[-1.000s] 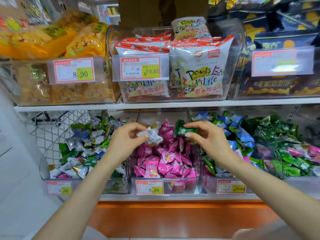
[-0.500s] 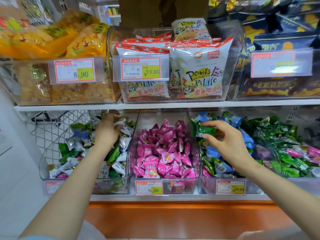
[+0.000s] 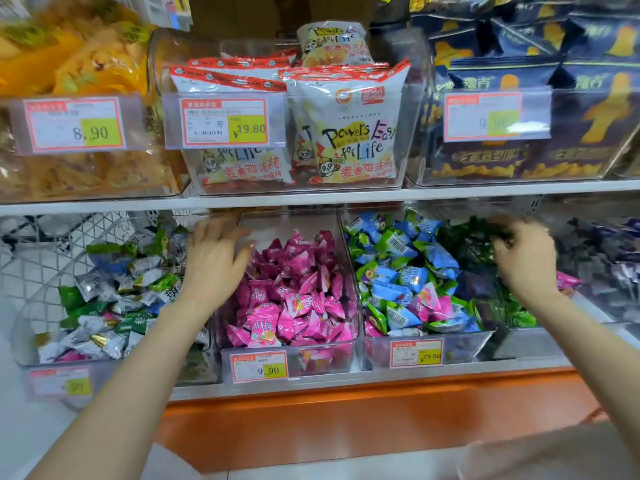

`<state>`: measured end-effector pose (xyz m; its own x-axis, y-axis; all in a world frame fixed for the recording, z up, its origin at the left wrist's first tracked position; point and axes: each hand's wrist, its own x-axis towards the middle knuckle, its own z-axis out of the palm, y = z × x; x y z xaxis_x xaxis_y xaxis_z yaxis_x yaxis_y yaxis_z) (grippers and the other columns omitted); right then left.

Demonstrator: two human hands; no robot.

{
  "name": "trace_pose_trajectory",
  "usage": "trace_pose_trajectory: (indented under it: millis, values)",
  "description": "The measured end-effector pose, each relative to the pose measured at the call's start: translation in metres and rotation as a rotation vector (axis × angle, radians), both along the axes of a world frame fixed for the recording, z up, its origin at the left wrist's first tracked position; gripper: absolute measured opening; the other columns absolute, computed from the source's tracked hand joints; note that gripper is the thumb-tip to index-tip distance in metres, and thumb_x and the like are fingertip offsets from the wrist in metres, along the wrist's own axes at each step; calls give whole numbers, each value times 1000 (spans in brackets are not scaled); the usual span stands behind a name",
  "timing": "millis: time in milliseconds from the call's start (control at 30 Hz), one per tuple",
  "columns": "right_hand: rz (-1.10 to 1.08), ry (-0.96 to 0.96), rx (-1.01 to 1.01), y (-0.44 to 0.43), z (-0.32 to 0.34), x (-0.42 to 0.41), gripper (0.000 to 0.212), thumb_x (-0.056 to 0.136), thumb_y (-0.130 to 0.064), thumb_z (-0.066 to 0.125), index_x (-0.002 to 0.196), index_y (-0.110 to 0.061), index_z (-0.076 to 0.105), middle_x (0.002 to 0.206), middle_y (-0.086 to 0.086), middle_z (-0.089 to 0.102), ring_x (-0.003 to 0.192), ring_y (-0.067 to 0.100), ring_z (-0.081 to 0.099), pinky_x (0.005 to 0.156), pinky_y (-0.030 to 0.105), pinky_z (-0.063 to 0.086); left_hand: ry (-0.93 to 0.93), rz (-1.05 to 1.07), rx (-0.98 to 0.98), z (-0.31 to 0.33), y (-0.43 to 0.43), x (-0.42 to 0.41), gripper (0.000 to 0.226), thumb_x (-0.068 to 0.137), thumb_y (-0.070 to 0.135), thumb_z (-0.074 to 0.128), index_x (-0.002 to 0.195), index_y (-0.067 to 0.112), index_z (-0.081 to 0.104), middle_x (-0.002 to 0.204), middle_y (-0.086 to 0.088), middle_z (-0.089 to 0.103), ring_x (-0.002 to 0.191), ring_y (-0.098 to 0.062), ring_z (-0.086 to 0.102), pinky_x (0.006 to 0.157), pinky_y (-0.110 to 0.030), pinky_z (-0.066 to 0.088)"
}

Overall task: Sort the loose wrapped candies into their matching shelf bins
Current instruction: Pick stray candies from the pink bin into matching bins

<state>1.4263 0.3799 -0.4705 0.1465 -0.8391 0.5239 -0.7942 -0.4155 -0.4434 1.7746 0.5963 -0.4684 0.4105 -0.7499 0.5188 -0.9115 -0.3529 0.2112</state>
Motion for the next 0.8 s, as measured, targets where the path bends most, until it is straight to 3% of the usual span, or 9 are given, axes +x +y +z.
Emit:
trace_pose_trajectory:
  millis: [100,200,300,400,600,667,800]
  values:
    - [10,180,202,-7,-4,-7,43,90,-15,58,132,-10,53,107,32,63,97,45,58,78,46,46,-2,-64,-14,-3,-2,-11,26,86,22,55,102,6,69,125,-18,56,114,-43,43,91,-51,36]
    - [-47,205,164,-6,-3,-4,37,91,-21,56,127,-15,59,108,28,63,103,43,56,82,44,44,11,-108,-10,-7,-2,-16,24,88,24,56,100,7,69,126,-14,57,117,-39,43,94,-48,34]
    - [-162,193,210,-7,-2,-1,40,91,-29,57,124,-6,58,114,30,58,109,44,51,89,47,41,19,-141,-1,-8,2,-20,25,89,26,53,99,9,69,124,-14,57,116,-38,43,94,-48,34]
    - [-195,141,110,-5,1,7,44,89,-24,59,125,0,53,119,34,50,113,47,44,92,50,36,11,-165,-15,-11,7,-20,20,89,20,58,99,7,68,122,-16,58,114,-38,45,96,-47,32]
    - [274,85,-25,26,9,49,28,85,-11,61,112,-7,66,108,21,64,94,37,58,75,34,40,75,-230,54,-17,14,-19,22,90,18,58,111,10,62,122,-7,54,118,-23,44,96,-28,29]
    - [439,108,-28,41,8,64,24,87,-11,61,109,-10,68,110,14,65,99,32,58,77,29,36,82,-265,97,-19,16,-18,25,90,19,59,113,11,61,119,-4,54,116,-19,46,92,-19,27]
    - [647,166,-38,60,5,90,21,89,-14,61,108,-12,68,109,9,66,106,27,55,85,33,39,107,-267,122,-18,17,-14,27,89,18,61,115,10,59,120,-3,54,116,-16,46,91,-12,23]
